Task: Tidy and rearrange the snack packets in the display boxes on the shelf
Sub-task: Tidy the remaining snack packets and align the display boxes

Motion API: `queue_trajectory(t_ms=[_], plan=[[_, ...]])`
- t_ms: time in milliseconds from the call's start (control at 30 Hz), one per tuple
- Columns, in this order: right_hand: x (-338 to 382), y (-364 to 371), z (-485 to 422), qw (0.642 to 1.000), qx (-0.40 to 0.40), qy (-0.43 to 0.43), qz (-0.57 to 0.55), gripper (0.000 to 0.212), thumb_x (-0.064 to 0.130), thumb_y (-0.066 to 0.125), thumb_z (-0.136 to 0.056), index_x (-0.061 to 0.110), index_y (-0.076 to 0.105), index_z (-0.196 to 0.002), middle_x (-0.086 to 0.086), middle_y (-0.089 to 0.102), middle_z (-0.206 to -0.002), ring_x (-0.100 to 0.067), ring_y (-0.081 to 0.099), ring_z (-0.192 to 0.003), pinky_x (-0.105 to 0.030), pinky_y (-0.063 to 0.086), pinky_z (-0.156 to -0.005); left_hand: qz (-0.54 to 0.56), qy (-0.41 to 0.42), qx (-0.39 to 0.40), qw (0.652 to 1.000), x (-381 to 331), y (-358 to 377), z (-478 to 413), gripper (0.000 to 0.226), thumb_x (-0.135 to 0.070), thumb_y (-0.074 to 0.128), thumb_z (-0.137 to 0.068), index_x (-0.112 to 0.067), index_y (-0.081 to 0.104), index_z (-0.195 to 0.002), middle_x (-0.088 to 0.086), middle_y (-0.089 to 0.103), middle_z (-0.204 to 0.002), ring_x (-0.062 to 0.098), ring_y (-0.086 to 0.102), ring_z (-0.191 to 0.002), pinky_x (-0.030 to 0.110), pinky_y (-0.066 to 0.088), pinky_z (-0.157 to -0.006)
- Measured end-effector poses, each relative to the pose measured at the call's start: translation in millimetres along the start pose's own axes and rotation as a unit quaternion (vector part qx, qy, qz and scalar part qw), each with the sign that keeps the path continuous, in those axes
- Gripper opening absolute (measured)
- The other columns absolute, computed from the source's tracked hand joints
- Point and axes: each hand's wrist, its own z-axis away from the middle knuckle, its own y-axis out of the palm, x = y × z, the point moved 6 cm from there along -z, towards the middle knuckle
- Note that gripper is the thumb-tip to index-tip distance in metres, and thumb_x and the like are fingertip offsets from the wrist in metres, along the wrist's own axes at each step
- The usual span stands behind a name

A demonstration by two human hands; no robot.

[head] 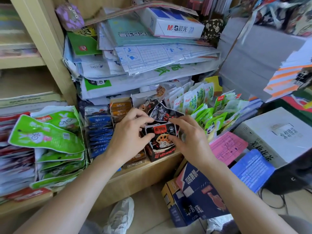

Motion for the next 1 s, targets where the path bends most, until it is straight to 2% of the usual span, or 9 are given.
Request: queue_trajectory(t_ms=[67, 133, 333, 433, 533, 667, 767, 833, 1000], plan=[[-2, -3, 5, 1.000, -0.014, -0.004, -0.017, 0.038, 0.009, 0.079, -0.082, 0.015, 0.065, -0.117, 0.010, 0.053, -0.107, -0.001, 0.051, -0.091, -0.012, 0.045, -0.079, 0.004, -0.002, 0.004, 1.000, 0, 0, 3, 0.035, -0.025, 0.083, -0.079, -0.023, 0.075, -0.112, -0.014, 0.057, -0.111, 0.002, 0.061, -0.090, 0.020, 0.053, -0.080], [-3, -6, 11, 0.999, -0.017, -0.027, -0.032, 0.028, 0.001, 0.075, -0.083, 0.014, 0.065, -0.106, 0.008, 0.056, -0.106, -0.005, 0.057, -0.088, -0.019, 0.050, -0.078, 0.029, -0.004, 0.015, 0.999, 2, -1, 2, 0.024, -0.026, 0.076, -0.085, -0.026, 0.076, -0.108, -0.017, 0.060, -0.109, 0.002, 0.061, -0.094, 0.019, 0.050, -0.078], [0, -14, 21, 0.994, -0.044, -0.103, 0.000, 0.013, -0.003, 0.072, -0.083, 0.008, 0.069, -0.089, -0.004, 0.062, -0.117, -0.020, 0.058, -0.105, -0.028, 0.047, -0.088, -0.004, 0.003, 0.072, 0.997, 16, -6, -16, 0.024, -0.019, 0.066, -0.095, -0.032, 0.074, -0.113, -0.020, 0.063, -0.112, -0.001, 0.057, -0.107, 0.024, 0.044, -0.094], [0, -9, 25, 0.994, -0.033, -0.106, -0.016, 0.016, -0.007, 0.069, -0.084, 0.006, 0.069, -0.093, -0.003, 0.070, -0.101, -0.018, 0.064, -0.096, -0.034, 0.053, -0.081, -0.020, -0.008, 0.084, 0.996, 23, -5, -29, 0.034, -0.026, 0.072, -0.090, -0.037, 0.069, -0.123, -0.021, 0.063, -0.104, -0.001, 0.058, -0.100, 0.027, 0.047, -0.088], [-3, -5, 29, 0.994, -0.021, -0.094, -0.043, 0.017, -0.007, 0.062, -0.087, 0.006, 0.067, -0.098, -0.002, 0.071, -0.102, -0.014, 0.066, -0.099, -0.035, 0.056, -0.079, -0.017, -0.025, 0.055, 0.998, 25, -5, -38, 0.023, -0.028, 0.080, -0.082, -0.033, 0.076, -0.104, -0.018, 0.064, -0.093, 0.000, 0.061, -0.082, 0.031, 0.053, -0.078], [-5, -5, 30, 0.995, -0.016, -0.078, -0.064, 0.023, -0.010, 0.060, -0.088, 0.009, 0.066, -0.100, -0.002, 0.068, -0.100, -0.014, 0.065, -0.097, -0.035, 0.056, -0.073, -0.004, -0.029, -0.014, 0.999, 21, -8, -44, 0.021, -0.027, 0.086, -0.075, -0.029, 0.068, -0.086, -0.015, 0.060, -0.094, 0.000, 0.063, -0.070, 0.024, 0.052, -0.066], [-4, -6, 31, 0.995, -0.024, -0.075, -0.069, 0.025, -0.008, 0.067, -0.087, 0.008, 0.071, -0.105, 0.005, 0.068, -0.098, -0.007, 0.064, -0.095, -0.028, 0.055, -0.078, -0.008, 0.000, 0.104, 0.995, 21, -7, -41, 0.004, -0.032, 0.080, -0.081, -0.033, 0.077, -0.083, -0.020, 0.068, -0.086, -0.003, 0.062, -0.083, 0.025, 0.051, -0.077], [-5, -5, 30, 0.994, -0.025, -0.073, -0.081, 0.026, -0.006, 0.071, -0.085, 0.009, 0.074, -0.107, 0.005, 0.070, -0.096, -0.009, 0.064, -0.093, -0.027, 0.054, -0.079, -0.030, 0.020, 0.183, 0.982, 24, -5, -35, 0.012, -0.035, 0.078, -0.082, -0.038, 0.078, -0.094, -0.028, 0.067, -0.096, -0.004, 0.056, -0.099, 0.028, 0.045, -0.090], [-11, -6, 34, 0.991, -0.032, -0.044, -0.122, 0.033, -0.013, 0.071, -0.080, 0.012, 0.077, -0.101, 0.005, 0.072, -0.099, -0.009, 0.064, -0.098, -0.019, 0.052, -0.077, -0.082, 0.019, 0.154, 0.984, 25, 1, -39, 0.008, -0.044, 0.073, -0.085, -0.037, 0.076, -0.088, -0.023, 0.062, -0.092, 0.007, 0.053, -0.093, 0.036, 0.045, -0.082]])
